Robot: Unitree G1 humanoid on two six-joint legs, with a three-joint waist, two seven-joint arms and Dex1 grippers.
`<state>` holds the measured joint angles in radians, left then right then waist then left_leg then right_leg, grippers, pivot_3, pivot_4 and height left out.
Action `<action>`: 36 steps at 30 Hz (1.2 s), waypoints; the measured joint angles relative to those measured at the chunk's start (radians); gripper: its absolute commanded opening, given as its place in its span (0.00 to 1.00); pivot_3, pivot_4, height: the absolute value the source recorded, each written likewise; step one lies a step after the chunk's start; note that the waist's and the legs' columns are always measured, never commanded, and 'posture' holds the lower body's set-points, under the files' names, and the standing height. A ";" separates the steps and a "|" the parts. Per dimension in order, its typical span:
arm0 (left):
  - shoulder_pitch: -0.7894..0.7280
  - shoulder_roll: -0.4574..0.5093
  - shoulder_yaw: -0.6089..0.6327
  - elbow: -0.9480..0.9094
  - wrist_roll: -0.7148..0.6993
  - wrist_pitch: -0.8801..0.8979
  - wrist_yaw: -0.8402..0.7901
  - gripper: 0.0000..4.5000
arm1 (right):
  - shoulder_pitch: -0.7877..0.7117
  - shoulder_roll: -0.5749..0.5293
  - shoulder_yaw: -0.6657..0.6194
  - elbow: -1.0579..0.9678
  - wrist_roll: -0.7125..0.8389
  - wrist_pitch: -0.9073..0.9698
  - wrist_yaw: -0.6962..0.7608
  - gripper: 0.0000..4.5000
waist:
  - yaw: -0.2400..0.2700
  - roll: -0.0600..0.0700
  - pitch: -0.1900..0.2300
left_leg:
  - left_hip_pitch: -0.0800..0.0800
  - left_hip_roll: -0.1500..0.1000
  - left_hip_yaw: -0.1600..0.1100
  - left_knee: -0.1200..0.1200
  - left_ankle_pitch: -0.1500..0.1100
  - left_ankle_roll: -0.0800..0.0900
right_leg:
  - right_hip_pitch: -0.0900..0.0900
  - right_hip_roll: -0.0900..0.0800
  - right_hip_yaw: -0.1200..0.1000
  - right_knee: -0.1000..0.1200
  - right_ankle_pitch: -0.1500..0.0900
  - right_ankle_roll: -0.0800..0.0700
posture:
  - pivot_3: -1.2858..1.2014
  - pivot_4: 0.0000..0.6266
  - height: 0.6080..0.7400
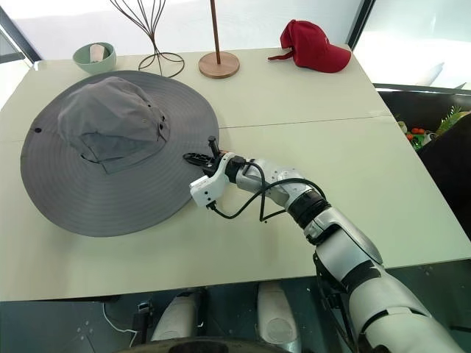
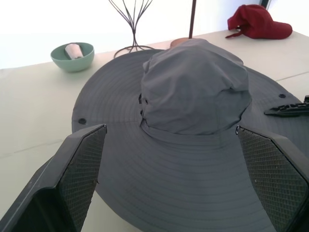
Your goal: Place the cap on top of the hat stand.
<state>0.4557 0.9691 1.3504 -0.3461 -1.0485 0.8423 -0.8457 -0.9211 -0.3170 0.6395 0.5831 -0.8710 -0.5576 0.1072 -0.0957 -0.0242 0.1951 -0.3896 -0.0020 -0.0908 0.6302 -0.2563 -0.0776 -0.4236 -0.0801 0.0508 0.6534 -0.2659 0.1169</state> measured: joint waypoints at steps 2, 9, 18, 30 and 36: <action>-0.012 0.000 -0.002 0.002 0.006 -0.001 0.000 1.00 | -0.004 0.003 0.000 0.006 0.010 0.003 0.015 0.07 | 0.000 0.000 0.000 | 0.000 0.000 0.000 0.000 0.000 0.000 | 0.000 0.000 0.000 0.000 0.000 0.000 | 0.52 0.24 1.00; -0.029 -0.015 -0.036 0.012 0.036 -0.006 -0.016 1.00 | -0.003 -0.005 -0.024 0.026 0.121 0.014 0.168 0.79 | -0.001 0.000 0.000 | 0.000 0.000 0.000 0.000 0.000 0.000 | 0.000 0.000 0.000 0.000 0.000 0.000 | 0.52 0.24 1.00; -0.050 -0.016 -0.080 0.052 0.101 -0.049 -0.040 1.00 | 0.039 -0.112 -0.035 -0.117 0.149 -0.037 0.213 0.98 | 0.003 0.000 0.000 | 0.000 0.000 0.000 0.000 0.000 0.000 | 0.000 0.000 0.000 0.000 0.000 0.000 | 0.52 0.24 1.00; -0.005 -0.006 -0.100 0.291 0.297 -0.214 -0.171 1.00 | 0.137 -0.513 -0.377 -0.385 1.037 0.319 0.942 0.98 | -0.001 0.000 0.000 | 0.001 0.001 0.001 0.000 0.000 0.001 | 0.002 0.000 0.000 -0.001 0.000 0.000 | 0.52 0.24 1.00; 0.014 0.002 -0.081 0.395 0.344 -0.286 -0.247 1.00 | -0.062 -0.551 -0.487 -0.254 1.301 0.750 1.276 0.98 | 0.002 0.002 0.001 | 0.001 0.001 0.002 0.000 -0.001 0.001 | 0.001 0.000 0.000 -0.002 0.000 0.000 | 0.52 0.24 1.00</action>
<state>0.4701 0.9709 1.2694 0.0494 -0.7049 0.5559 -1.0926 -0.9830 -0.8684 0.1529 0.3287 0.4297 0.1920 1.3828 -0.0936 -0.0226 0.1963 -0.3882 -0.0012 -0.0892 0.6299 -0.2568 -0.0767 -0.4221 -0.0802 0.0506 0.6517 -0.2660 0.1169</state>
